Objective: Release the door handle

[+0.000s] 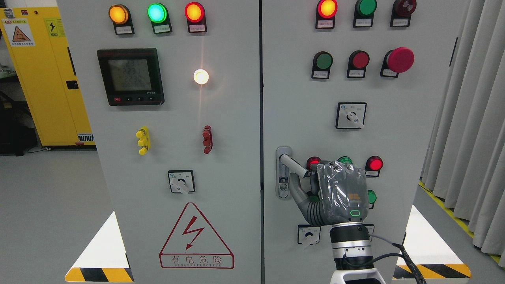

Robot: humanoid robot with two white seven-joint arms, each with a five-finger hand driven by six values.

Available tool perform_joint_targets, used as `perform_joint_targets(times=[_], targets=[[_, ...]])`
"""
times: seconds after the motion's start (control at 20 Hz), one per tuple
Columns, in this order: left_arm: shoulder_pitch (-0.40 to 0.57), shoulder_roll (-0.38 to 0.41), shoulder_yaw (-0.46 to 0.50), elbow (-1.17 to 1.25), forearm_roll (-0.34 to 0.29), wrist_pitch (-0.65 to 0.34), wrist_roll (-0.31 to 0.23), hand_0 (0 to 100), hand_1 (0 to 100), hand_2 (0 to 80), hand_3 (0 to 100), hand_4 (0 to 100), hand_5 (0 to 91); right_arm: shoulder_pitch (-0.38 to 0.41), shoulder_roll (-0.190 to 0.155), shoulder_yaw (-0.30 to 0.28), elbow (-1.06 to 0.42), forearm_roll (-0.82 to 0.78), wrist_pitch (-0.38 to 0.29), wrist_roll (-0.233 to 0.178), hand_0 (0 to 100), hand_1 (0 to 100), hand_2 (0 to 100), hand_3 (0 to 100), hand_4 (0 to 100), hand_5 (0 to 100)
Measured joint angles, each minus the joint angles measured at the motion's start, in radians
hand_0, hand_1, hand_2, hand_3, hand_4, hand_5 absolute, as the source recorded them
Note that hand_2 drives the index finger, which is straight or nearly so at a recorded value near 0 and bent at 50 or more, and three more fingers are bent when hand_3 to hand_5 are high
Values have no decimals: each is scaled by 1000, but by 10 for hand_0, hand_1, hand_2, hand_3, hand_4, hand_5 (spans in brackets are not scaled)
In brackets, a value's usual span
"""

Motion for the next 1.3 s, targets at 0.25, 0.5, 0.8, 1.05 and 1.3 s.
perform_joint_targets(times=[0.25,0.5,0.8,1.05,1.3], targets=[[0,0,0,0,0,0,0,120,556,0,0,0,0,0,0,-2,-2,0,0,2,507,455,1000,1000,1000,1000],[0,0,0,0,0,0,0,120,556,0,0,0,0,-1,0,-4,-3,0,0,-1,494,460,1000,1000,1000,1000],[0,0,0,0,0,0,0,120,556,0,0,0,0,-1,-1,-5,-6,0,0,-3,485,463,1000,1000,1000,1000],[0,0,0,0,0,0,0,120,556,0,0,0,0,-1,-1,-5,-7,0,0,-5,481,465,1000,1000,1000,1000],[0,0,0,0,0,0,0,120,556,0,0,0,0,-2,-1,-6,-9,1,0,-4,428,494,1000,1000,1000,1000]])
